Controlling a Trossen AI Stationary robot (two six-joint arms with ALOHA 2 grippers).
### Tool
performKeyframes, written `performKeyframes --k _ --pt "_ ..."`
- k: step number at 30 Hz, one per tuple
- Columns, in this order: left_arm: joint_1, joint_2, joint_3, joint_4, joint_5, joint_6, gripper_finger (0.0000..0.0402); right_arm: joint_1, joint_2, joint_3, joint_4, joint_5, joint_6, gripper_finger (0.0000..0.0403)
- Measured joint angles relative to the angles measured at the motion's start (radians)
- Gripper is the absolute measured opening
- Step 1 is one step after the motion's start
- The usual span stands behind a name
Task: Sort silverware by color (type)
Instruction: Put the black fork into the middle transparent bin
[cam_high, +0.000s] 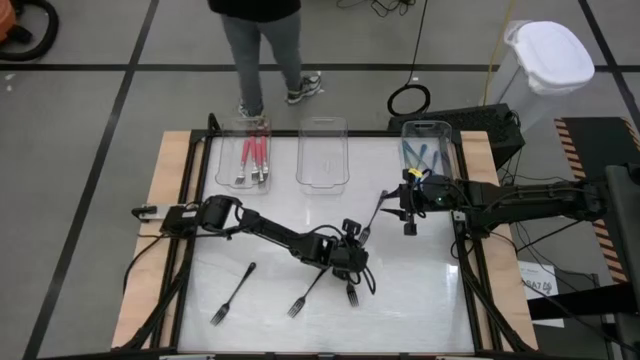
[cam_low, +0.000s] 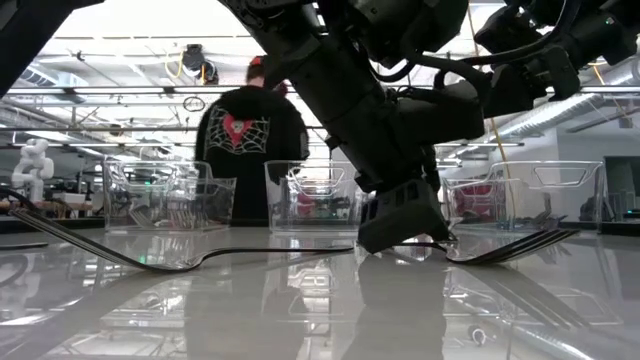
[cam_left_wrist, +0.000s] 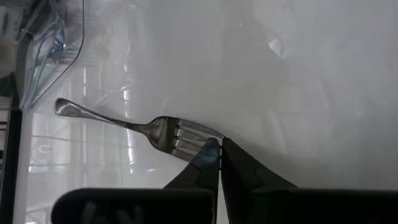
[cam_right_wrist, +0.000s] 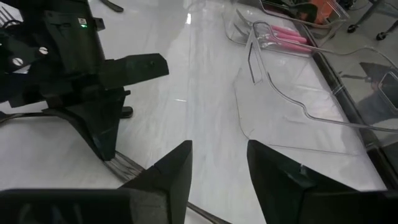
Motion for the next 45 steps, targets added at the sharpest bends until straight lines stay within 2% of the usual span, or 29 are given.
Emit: performKeyframes --k 4,12,19,25,31,45 --pt "0.0 0.0 0.0 -0.001 -0.013 -0.001 0.0002 0.0 0.0 0.0 0.0 0.0 0.0 0.0151" --pt "-0.033 -0.018 0.0 -0.017 -0.102 -0.002 0.0 0.0 0.0 0.0 0.0 -0.007 -0.009 0.0151" --pt "-0.054 -0.023 0.001 -0.017 -0.108 -0.058 0.0 0.002 0.017 0.001 -0.034 -0.199 -0.022 0.0151" --pt "-0.056 -0.023 0.002 -0.016 -0.136 -0.142 0.0 0.037 0.152 -0.021 -0.025 -0.133 -0.063 0.0159" --pt "-0.057 -0.025 0.002 -0.014 -0.136 -0.202 0.0 0.077 0.295 -0.022 -0.001 -0.011 -0.184 0.0166" --pt "-0.06 -0.027 0.003 -0.001 -0.144 -0.239 0.0 0.079 0.528 -0.022 0.221 -0.008 -0.406 0.0167"
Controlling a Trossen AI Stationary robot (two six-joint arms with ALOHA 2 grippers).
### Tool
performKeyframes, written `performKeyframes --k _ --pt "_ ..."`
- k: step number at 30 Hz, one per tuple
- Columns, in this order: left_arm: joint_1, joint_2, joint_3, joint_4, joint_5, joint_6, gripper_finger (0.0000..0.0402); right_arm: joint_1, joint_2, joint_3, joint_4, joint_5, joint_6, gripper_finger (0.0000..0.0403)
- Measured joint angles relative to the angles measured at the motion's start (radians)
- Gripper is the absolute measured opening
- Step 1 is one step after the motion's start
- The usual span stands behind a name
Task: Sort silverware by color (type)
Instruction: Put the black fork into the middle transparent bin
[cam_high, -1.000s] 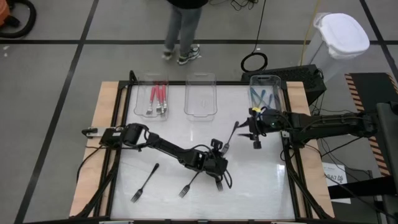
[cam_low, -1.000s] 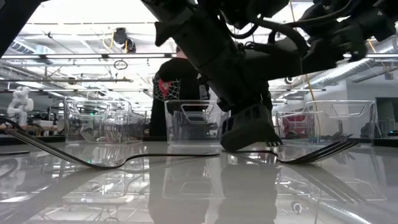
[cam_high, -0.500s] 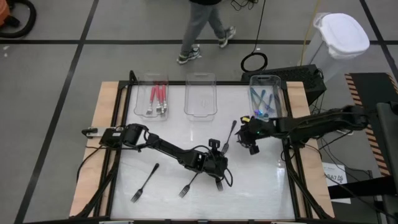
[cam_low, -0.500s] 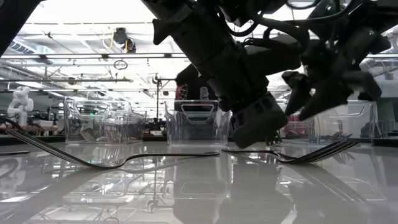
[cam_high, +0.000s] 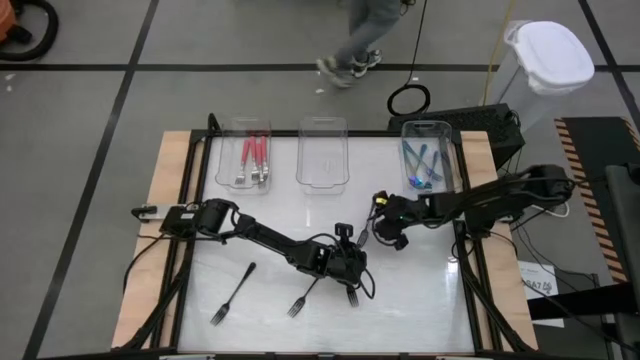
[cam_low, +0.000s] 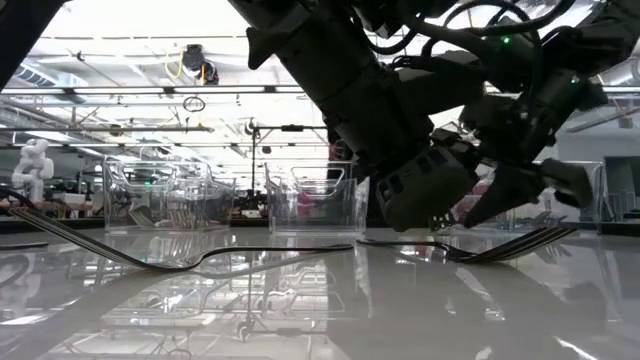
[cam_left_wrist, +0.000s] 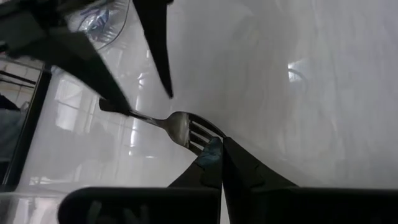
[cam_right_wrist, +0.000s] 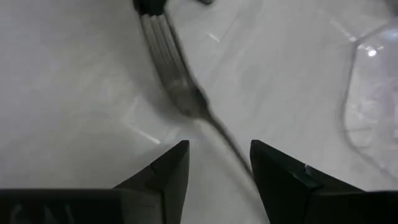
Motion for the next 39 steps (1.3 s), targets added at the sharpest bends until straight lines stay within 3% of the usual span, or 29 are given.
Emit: performKeyframes --k 11,15,22,25,29,35,39 --pt "0.0 0.0 0.0 -0.004 0.013 -0.018 0.0 0.0 0.135 0.002 0.135 0.046 -0.08 0.0155" --pt "0.0 0.0 0.0 -0.004 0.027 -0.022 0.0 0.0 0.16 0.003 0.162 0.047 -0.088 0.0121" --pt "0.0 0.0 0.0 -0.022 0.026 -0.031 0.0 0.001 0.161 0.007 0.15 0.045 -0.117 0.0023" --pt "0.0 0.0 -0.002 -0.026 0.008 -0.092 0.0004 0.001 0.161 0.01 0.139 0.048 -0.123 0.002" --pt "-0.005 -0.018 0.012 -0.1 -0.007 -0.187 0.0042 0.001 0.155 0.01 0.141 0.079 -0.099 0.0021" --pt "-0.053 -0.072 0.054 -0.179 -0.049 -0.232 0.0144 0.002 0.108 0.01 0.135 0.095 -0.068 0.0004" --pt "-0.086 -0.081 0.052 -0.196 -0.143 -0.232 0.0204 0.002 0.065 0.01 0.127 0.095 -0.074 0.0004"
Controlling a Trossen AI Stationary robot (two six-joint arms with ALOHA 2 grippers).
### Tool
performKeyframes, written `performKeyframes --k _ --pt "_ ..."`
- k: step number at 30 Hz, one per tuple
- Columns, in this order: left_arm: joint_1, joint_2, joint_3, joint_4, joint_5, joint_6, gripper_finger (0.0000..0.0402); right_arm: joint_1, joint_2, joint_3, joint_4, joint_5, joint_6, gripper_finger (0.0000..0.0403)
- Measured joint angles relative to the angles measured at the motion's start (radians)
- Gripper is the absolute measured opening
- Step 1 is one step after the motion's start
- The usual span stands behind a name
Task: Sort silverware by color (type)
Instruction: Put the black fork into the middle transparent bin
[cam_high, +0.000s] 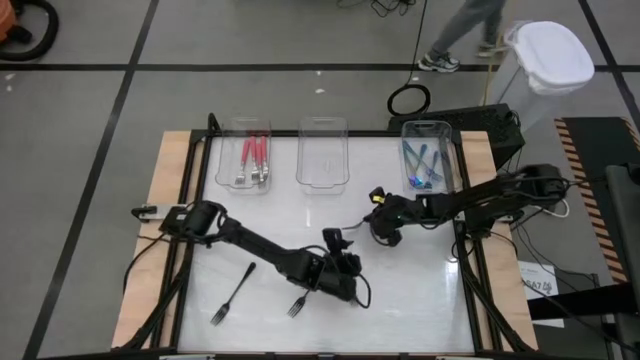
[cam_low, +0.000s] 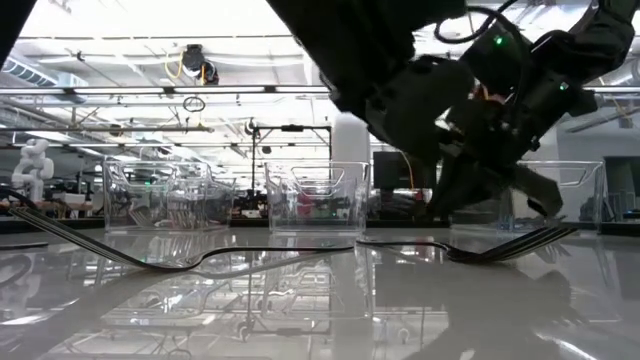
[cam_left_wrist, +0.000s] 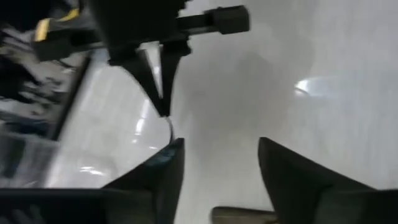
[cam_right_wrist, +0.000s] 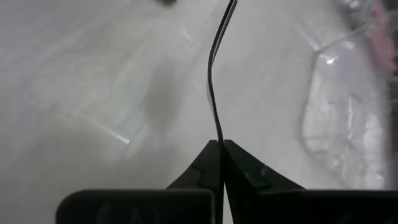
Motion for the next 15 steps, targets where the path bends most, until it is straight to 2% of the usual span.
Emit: performKeyframes --k 5,9,15 --pt "-0.031 -0.001 0.0 -0.081 -0.124 -0.066 0.0246 0.004 -0.062 0.001 0.002 -0.031 -0.007 0.0003" --pt "-0.058 -0.029 -0.001 -0.158 -0.207 -0.143 0.0252 0.019 -0.12 0.001 -0.003 -0.071 -0.011 0.0003" --pt "-0.101 -0.111 -0.001 -0.167 -0.257 -0.186 0.0253 0.054 -0.203 0.002 0.004 -0.146 -0.014 0.0003"
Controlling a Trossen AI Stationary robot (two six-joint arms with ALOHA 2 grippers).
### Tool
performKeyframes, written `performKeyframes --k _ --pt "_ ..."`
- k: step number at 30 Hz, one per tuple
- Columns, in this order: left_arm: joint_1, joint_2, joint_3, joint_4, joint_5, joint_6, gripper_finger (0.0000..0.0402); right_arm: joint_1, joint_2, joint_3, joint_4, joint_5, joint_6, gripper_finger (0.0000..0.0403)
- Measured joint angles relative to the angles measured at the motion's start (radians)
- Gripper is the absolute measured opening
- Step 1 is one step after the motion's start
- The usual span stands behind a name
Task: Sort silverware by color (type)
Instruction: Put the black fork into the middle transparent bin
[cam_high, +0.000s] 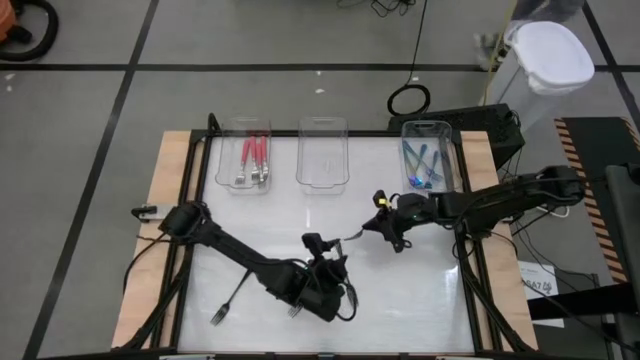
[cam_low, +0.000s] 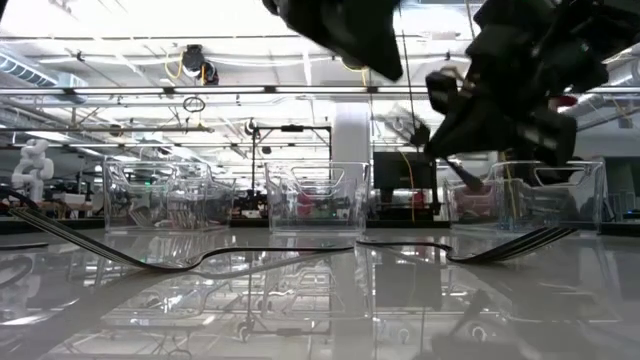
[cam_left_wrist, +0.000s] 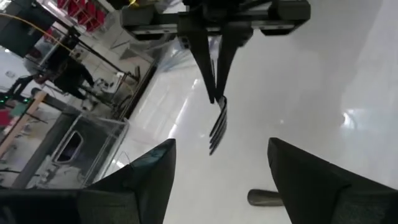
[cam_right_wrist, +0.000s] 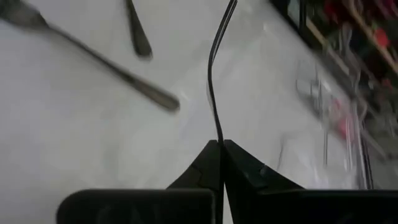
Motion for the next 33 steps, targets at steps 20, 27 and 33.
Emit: performKeyframes --k 20,27,33 --pt "0.002 -0.02 0.0 0.18 0.124 0.108 0.0241 0.181 -0.042 0.054 0.061 -0.034 0.006 0.0004" --pt "0.003 -0.02 0.0 0.268 0.128 0.197 0.015 0.18 -0.042 0.054 0.054 0.043 0.007 0.0005" --pt "0.003 -0.02 0.0 0.276 0.131 0.217 0.0049 0.18 -0.042 0.054 0.054 0.046 0.007 0.0005"
